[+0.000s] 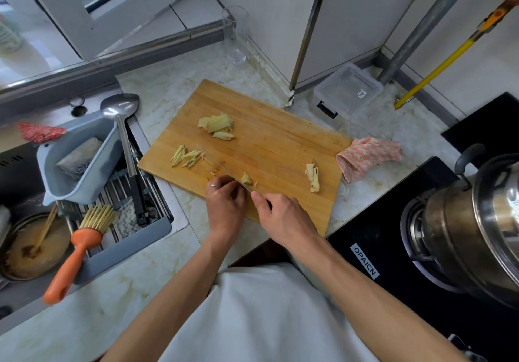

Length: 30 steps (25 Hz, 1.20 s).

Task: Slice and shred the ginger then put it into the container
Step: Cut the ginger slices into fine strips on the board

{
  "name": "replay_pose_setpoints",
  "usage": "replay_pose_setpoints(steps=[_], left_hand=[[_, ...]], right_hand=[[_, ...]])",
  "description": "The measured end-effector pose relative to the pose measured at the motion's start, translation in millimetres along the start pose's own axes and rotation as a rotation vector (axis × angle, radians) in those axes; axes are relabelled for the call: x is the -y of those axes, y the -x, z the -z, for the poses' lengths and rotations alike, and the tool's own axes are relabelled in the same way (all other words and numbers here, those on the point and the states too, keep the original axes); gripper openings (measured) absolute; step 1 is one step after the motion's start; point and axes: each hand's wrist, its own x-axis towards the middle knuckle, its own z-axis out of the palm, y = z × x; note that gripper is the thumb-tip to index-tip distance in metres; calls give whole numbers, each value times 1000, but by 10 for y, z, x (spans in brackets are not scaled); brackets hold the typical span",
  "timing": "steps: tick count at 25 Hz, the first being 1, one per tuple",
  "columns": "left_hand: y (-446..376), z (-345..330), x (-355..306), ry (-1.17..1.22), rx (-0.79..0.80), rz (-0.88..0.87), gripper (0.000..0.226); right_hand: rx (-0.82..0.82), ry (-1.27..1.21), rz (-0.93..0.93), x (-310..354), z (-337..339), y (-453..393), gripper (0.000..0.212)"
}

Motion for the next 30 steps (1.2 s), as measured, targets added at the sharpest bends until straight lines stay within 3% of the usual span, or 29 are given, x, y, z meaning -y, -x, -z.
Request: replay_pose_setpoints(steps=[9,30], left_hand=[[-21,15,-81,55,13,82,11],[-23,42,-64,36,39,76,14]], right_hand=[[-4,-43,-2,8,-50,-56,50],[-10,-195,-79,22,-49,-28,53]])
